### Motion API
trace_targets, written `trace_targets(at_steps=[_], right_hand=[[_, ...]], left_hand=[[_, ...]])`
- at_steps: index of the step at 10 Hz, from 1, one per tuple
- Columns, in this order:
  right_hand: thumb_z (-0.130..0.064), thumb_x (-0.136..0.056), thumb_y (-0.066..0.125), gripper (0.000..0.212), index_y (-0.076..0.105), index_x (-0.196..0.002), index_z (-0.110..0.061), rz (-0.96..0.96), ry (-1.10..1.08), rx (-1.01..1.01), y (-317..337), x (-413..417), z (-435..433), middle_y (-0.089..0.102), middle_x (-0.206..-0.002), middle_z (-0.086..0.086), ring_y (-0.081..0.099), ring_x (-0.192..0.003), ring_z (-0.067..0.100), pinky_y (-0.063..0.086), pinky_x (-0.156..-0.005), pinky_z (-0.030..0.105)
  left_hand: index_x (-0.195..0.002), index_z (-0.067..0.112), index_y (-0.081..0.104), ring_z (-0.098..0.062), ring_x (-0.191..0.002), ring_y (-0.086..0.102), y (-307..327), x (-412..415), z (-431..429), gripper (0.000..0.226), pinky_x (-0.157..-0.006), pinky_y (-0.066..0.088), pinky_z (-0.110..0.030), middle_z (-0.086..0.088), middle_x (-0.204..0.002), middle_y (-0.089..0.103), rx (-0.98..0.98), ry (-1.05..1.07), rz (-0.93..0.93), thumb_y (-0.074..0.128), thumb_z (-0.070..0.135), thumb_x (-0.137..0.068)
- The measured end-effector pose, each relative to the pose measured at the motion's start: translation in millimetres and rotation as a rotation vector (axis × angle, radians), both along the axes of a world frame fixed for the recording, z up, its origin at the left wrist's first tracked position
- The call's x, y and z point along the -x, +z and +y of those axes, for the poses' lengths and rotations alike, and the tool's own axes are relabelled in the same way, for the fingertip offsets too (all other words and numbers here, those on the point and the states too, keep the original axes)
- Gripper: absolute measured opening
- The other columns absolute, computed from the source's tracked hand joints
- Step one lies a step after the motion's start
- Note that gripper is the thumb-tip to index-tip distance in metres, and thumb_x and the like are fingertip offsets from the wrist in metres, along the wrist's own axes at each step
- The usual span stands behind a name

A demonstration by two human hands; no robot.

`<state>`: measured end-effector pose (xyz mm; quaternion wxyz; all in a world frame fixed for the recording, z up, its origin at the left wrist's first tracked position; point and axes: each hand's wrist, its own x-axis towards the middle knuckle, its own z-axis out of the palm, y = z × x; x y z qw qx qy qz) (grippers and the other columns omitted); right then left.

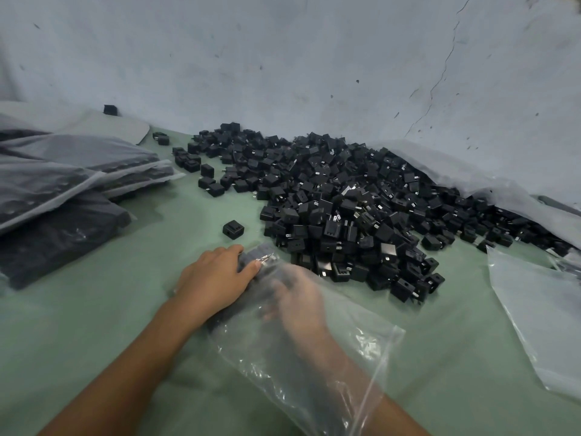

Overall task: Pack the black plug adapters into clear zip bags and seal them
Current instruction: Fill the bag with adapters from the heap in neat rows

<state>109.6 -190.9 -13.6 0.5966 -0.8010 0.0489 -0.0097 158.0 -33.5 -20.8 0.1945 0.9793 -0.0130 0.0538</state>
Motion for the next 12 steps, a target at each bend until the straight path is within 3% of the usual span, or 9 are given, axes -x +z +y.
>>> trace_targets(at_steps=[2,3,5,6,7,8,10,11,12], right_hand=[[-0.012,-0.098,0.055,0.021,0.071,-0.103,-0.025,-0.071,0.025,0.245,-1.6,-5.7,-0.2,0.073,-0.093,-0.003,0.069,-0.083,0.017,0.058,-0.079,0.038],[-0.005,-0.098,0.052,0.031,0.064,-0.122,-0.02,-0.131,0.019,0.231,-2.1,0.8,-0.2,0.069,-0.112,-0.005,0.064,-0.106,0.014,0.048,-0.098,0.031],[-0.014,-0.102,0.047,0.036,0.052,-0.137,-0.018,-0.192,0.066,0.415,-4.2,11.7,-2.1,0.068,-0.113,0.007,0.065,-0.102,0.027,0.052,-0.089,0.036],[-0.009,-0.103,0.045,0.039,0.048,-0.141,-0.008,-0.168,0.045,0.447,-3.3,9.4,2.2,0.064,-0.118,0.021,0.061,-0.106,0.035,0.048,-0.093,0.04],[0.001,-0.105,0.036,0.039,0.033,-0.144,0.008,-0.12,0.103,0.421,-4.1,7.5,8.9,0.047,-0.142,0.028,0.05,-0.131,0.033,0.031,-0.114,0.033],[-0.016,-0.105,0.044,0.043,0.039,-0.148,-0.014,-0.251,0.084,0.517,-7.9,13.1,1.8,0.056,-0.139,0.004,0.057,-0.122,0.018,0.041,-0.107,0.026],[-0.023,-0.101,0.046,0.029,0.049,-0.129,-0.015,-0.215,0.003,0.511,-13.5,11.5,3.1,0.065,-0.101,0.009,0.062,-0.089,0.03,0.052,-0.081,0.042],[-0.023,-0.101,0.045,0.022,0.054,-0.119,-0.015,-0.246,0.022,0.57,-18.6,9.2,1.9,0.065,-0.101,0.006,0.061,-0.09,0.027,0.05,-0.079,0.037],[-0.026,-0.107,0.04,0.031,0.056,-0.126,-0.007,-0.25,0.088,0.537,-10.7,7.2,9.7,0.064,-0.112,0.011,0.061,-0.097,0.022,0.047,-0.09,0.025]], left_hand=[[-0.128,0.034,0.048,-0.021,-0.119,0.052,-0.8,-1.7,0.5,0.056,-0.078,0.038,-0.039,0.006,-0.131,0.057,0.001,-0.007,0.018,0.031,0.073,-0.091],[-0.13,0.033,0.048,-0.021,-0.121,0.051,1.7,-0.8,0.6,0.055,-0.081,0.039,-0.039,0.005,-0.132,0.056,-0.004,-0.012,0.026,0.032,0.07,-0.093],[-0.108,0.028,0.05,-0.022,-0.103,0.056,10.8,3.7,-3.0,0.037,-0.073,0.036,-0.037,0.003,-0.112,0.063,-0.103,-0.072,-0.014,0.03,0.058,-0.099],[-0.126,0.026,0.046,-0.025,-0.113,0.056,12.5,0.1,-5.7,0.037,-0.083,0.041,-0.039,-0.001,-0.125,0.06,-0.138,-0.123,-0.016,0.029,0.049,-0.103],[-0.145,0.031,0.035,-0.026,-0.123,0.052,12.3,-2.0,-6.5,0.044,-0.094,0.043,-0.039,-0.002,-0.135,0.055,-0.018,-0.149,0.031,0.032,0.044,-0.104],[-0.14,0.044,0.035,-0.023,-0.119,0.053,8.5,-0.5,-6.5,0.037,-0.092,0.044,-0.039,0.001,-0.13,0.056,0.017,-0.173,0.007,0.032,0.043,-0.103],[-0.114,0.046,0.039,-0.02,-0.11,0.053,10.4,2.5,-6.4,0.015,-0.078,0.038,-0.036,0.007,-0.124,0.054,0.063,-0.201,-0.007,0.034,0.038,-0.104],[-0.105,0.043,0.044,-0.019,-0.119,0.049,13.4,5.2,-8.2,0.015,-0.086,0.043,-0.038,0.013,-0.129,0.049,0.097,-0.242,-0.029,0.035,0.031,-0.105],[-0.105,0.039,0.05,-0.015,-0.112,0.052,14.8,5.9,-8.0,0.019,-0.087,0.047,-0.039,0.017,-0.123,0.049,0.088,-0.268,-0.054,0.035,0.029,-0.105]])
